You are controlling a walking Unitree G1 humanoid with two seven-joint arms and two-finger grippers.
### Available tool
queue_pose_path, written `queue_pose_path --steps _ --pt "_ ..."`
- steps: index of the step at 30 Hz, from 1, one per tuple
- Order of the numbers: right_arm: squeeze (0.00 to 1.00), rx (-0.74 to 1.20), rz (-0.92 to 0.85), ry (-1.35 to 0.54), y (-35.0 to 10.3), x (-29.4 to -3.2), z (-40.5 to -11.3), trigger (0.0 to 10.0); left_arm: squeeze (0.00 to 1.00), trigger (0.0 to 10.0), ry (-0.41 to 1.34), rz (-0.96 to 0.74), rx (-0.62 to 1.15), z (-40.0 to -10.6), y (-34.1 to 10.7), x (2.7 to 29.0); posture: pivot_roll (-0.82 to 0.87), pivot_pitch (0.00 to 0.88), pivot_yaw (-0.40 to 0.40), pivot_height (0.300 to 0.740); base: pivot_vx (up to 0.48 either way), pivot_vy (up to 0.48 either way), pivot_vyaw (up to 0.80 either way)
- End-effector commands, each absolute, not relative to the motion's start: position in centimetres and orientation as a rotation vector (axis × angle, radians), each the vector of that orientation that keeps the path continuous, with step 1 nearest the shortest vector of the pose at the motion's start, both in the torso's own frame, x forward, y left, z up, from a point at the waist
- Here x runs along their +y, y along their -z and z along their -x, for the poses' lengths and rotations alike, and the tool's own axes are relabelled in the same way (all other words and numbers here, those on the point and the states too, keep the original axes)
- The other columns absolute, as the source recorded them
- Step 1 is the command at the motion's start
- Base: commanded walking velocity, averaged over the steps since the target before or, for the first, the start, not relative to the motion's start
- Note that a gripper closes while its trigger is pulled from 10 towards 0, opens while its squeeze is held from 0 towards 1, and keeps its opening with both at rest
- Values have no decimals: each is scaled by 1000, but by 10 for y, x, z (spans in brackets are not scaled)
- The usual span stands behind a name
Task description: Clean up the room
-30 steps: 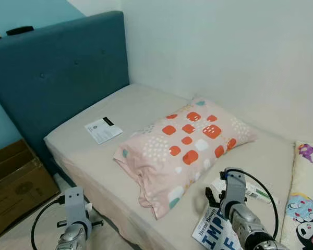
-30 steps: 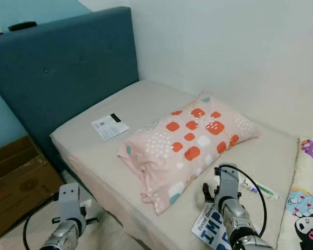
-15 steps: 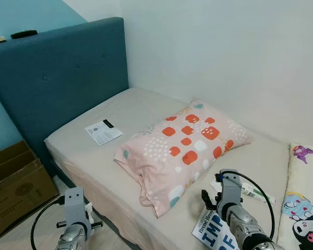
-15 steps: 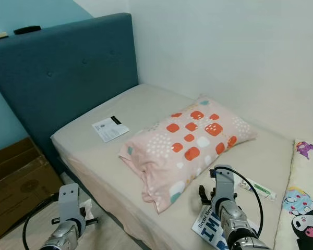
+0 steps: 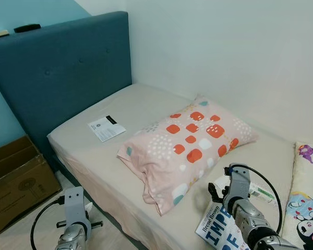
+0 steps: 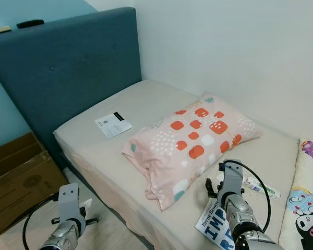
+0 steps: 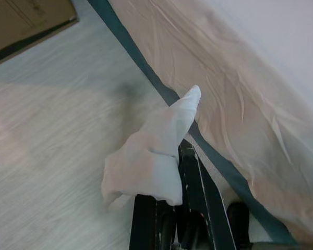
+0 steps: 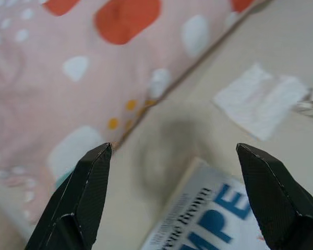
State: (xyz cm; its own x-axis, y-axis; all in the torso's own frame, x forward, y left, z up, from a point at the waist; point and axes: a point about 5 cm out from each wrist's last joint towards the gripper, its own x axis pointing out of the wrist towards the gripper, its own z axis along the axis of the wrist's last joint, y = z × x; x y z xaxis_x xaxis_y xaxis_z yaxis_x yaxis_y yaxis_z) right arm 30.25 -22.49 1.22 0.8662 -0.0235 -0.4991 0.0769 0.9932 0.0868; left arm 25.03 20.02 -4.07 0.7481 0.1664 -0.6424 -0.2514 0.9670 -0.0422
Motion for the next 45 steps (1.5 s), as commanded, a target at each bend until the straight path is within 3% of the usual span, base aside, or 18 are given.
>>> queue_pose_path --steps 1,8,32,42,43,45 --pt "0 540 -137 39 -8 -221 -300 10000 0 10000 -232 120 715 -242 47 201 -141 85 -6 650 0 0 0" --pt "0 526 -162 -17 -7 -212 -300 10000 0 10000 -224 111 718 -242 47 201 -143 89 2 625 0 0 0" --pt "0 479 -216 -42 -7 -210 -298 10000 0 10000 -189 69 729 -240 48 201 -135 112 17 625 0 0 0" --pt "0 405 -259 81 -20 -235 -303 10000 0 10000 -160 58 716 -240 48 198 -117 152 37 625 0 0 0" --pt "0 326 -309 167 -37 -261 -309 10000 0 10000 -143 60 699 -238 48 200 -75 215 58 625 0 0 0" --pt "0 326 -309 167 -37 -261 -309 10000 0 10000 -143 60 699 -238 48 200 -75 215 58 625 0 0 0"
